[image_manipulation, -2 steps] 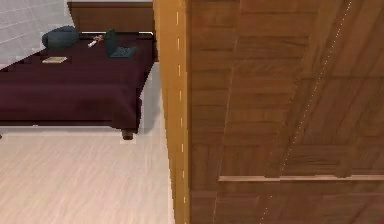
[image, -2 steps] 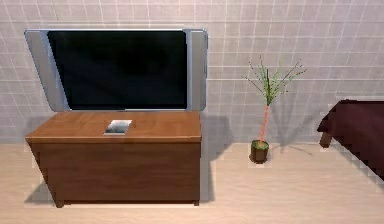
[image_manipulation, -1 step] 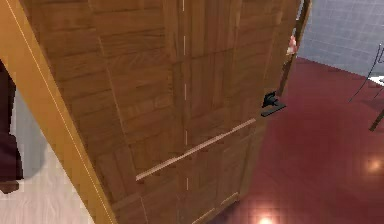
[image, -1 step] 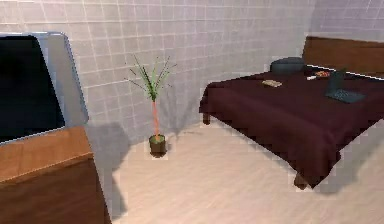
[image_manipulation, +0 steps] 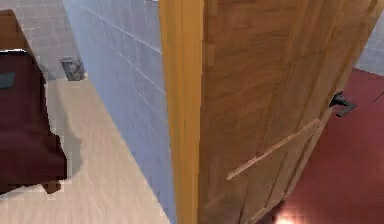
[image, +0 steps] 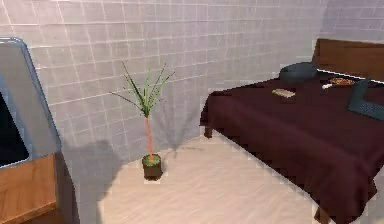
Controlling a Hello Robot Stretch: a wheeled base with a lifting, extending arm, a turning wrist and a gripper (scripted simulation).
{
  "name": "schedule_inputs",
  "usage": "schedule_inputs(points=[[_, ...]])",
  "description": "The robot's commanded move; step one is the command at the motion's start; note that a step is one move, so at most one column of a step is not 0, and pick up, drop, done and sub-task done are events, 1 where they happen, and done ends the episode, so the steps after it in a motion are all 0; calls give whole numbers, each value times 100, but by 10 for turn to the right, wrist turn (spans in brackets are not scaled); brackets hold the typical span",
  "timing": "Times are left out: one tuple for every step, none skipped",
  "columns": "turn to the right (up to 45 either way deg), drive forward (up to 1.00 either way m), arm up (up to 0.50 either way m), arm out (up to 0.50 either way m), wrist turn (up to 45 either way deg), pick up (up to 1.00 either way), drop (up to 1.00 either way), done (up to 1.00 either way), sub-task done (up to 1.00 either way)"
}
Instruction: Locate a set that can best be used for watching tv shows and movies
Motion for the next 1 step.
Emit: schedule_inputs(points=[[-420,0,0,0,0,0,0,0,0]])
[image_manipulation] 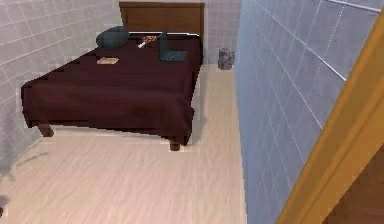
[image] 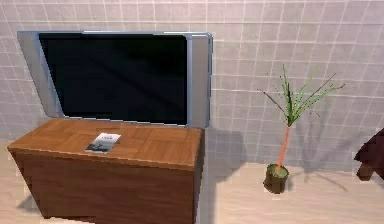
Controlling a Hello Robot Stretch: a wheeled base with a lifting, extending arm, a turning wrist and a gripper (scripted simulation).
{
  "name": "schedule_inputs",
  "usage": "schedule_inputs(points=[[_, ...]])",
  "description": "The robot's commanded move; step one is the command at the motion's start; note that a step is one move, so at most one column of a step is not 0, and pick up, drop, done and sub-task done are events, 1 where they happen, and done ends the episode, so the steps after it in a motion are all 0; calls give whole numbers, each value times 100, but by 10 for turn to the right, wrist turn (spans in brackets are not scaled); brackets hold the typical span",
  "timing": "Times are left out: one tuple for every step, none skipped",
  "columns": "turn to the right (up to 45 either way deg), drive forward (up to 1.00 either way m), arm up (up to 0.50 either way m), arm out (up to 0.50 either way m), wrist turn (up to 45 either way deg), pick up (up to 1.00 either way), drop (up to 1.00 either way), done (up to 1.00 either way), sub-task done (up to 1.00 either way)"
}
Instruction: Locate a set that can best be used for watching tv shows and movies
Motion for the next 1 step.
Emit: schedule_inputs(points=[[0,35,0,0,0,0,0,0,0]])
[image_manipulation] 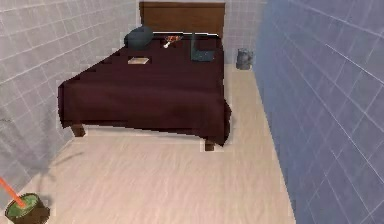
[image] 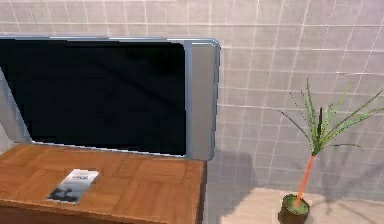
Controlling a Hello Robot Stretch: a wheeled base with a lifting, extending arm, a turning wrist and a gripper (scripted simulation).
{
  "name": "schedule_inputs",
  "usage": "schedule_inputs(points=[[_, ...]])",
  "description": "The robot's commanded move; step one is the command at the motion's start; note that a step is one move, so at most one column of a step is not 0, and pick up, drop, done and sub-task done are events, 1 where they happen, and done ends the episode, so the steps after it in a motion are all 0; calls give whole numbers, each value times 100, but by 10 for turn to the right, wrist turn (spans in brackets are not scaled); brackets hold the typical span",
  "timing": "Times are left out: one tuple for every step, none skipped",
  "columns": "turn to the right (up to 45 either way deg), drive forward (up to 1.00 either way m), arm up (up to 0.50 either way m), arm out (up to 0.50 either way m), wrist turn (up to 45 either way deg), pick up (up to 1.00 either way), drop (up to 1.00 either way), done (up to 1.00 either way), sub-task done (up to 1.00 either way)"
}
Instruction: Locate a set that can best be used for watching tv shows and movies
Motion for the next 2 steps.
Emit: schedule_inputs(points=[[-210,0,0,0,0,0,0,0,0],[0,0,0,0,0,0,0,100,0]])
